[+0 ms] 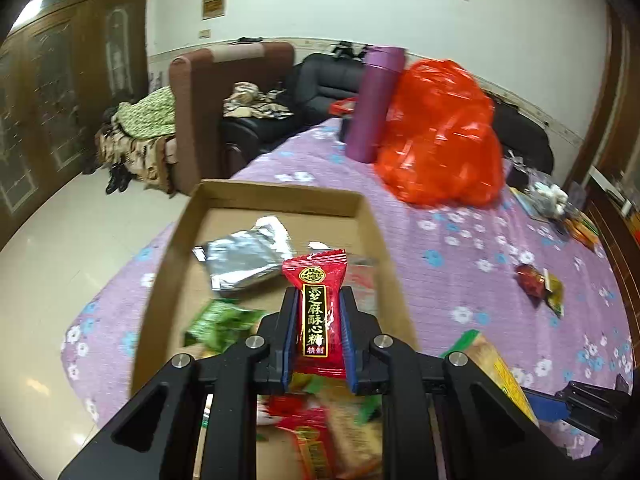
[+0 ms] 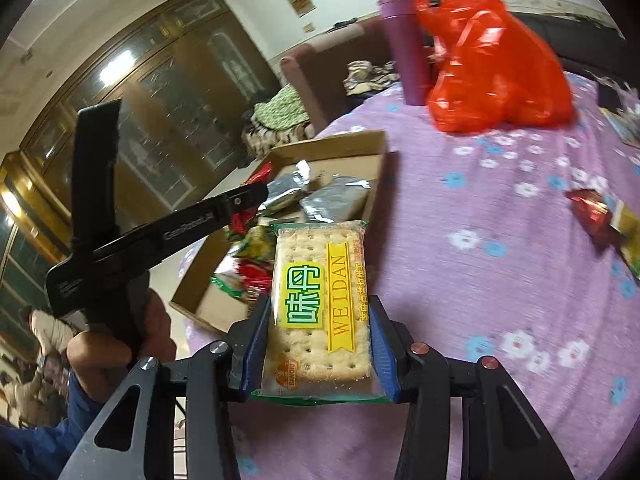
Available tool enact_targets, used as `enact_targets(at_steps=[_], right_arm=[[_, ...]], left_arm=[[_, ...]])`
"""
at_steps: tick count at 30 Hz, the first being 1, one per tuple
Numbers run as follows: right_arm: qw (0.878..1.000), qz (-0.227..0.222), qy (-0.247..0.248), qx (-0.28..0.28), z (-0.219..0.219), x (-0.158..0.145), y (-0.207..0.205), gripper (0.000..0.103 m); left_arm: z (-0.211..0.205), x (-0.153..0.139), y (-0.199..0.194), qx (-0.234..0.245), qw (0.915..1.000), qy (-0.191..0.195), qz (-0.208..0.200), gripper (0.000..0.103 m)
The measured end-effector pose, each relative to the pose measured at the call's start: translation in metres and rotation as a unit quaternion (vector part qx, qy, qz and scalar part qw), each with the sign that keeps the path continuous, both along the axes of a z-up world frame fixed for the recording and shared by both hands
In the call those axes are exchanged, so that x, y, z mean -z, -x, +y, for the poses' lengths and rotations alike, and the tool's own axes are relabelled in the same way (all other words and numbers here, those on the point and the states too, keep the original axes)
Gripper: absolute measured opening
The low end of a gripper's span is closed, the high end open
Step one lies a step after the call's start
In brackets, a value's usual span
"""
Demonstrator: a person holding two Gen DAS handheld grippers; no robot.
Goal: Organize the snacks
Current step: 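Carry the cracker pack and red candy over the cardboard tray, then open both grippers to drop the cracker pack and candy into the tray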
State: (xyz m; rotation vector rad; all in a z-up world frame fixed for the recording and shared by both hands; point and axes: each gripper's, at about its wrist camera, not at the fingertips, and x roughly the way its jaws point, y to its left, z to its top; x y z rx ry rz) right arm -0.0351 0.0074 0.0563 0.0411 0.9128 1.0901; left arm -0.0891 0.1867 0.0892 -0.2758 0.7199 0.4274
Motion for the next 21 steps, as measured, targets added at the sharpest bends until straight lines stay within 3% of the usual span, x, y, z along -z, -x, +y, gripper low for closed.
enact_targets(at_steps=[7,21], right_arm=[[1.000,0.006,0.018,-0.017,0.037,0.010,0.002,0.051],[1.000,-0.005,0.019,-0.020,0.074,0.012,-0.008,0.051]], left_arm=[[0.028,0.011,0.006,-0.019,0.9998,0.008,0.008,0.019],[0.045,0.018,-0.008,-0.012,0.9998,0.001,0.016,0.019]])
